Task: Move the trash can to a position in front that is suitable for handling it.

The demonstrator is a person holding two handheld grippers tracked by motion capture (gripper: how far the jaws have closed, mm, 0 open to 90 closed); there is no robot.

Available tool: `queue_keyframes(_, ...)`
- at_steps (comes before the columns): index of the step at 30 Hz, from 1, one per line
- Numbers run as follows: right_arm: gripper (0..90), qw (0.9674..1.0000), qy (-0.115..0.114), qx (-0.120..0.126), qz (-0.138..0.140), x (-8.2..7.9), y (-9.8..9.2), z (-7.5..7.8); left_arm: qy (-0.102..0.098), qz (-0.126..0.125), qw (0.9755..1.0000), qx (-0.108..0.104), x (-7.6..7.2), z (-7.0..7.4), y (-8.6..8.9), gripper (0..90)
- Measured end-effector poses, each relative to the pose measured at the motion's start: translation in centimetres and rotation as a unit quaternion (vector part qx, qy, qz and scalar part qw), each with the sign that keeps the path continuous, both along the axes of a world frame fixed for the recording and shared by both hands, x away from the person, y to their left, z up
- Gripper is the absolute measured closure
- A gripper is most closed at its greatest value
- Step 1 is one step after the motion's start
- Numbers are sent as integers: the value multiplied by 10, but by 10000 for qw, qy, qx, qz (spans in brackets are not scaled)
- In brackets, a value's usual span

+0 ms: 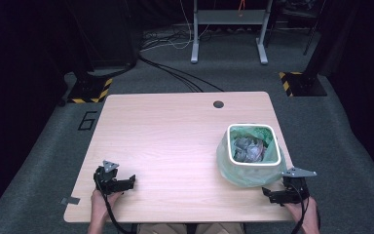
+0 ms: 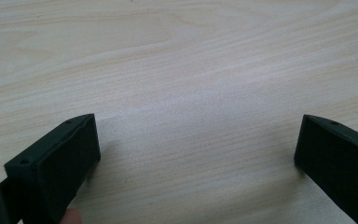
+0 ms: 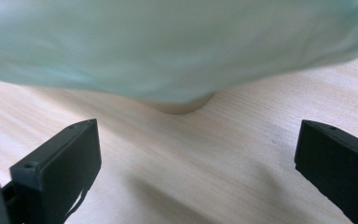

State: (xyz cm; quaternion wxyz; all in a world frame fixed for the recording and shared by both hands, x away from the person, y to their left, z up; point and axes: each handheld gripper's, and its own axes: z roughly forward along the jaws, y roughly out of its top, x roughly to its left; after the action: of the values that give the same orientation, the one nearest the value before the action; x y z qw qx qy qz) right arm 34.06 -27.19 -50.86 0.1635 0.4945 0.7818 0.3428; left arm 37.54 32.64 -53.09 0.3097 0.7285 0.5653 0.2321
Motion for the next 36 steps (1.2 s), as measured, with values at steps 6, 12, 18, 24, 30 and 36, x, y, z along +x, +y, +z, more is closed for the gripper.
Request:
queue_keyframes(6,4,9999,80,52,91,-6,1,17,-1,-15,10000,9,0,0,-1,0)
queue_keyframes(12,12,9995,-6,221,215,-13,1,39,4,-49,10000,33,0,0,-1,1)
queue_keyframes(18,17,9992,-71,295,267,-16,1,57,9,-35,10000,25,-1,0,-2,1)
queue_keyframes(24,33,9984,-177,459,278,-15,-1,75,9,-43,10000,29,-1,0,-2,1)
queue_keyframes(30,49,9979,-282,505,290,-11,0,92,8,-57,10000,32,-1,0,-2,1)
queue_keyframes(36,79,9979,-365,477,254,1,2,104,6,-56,10000,30,-1,0,-2,1)
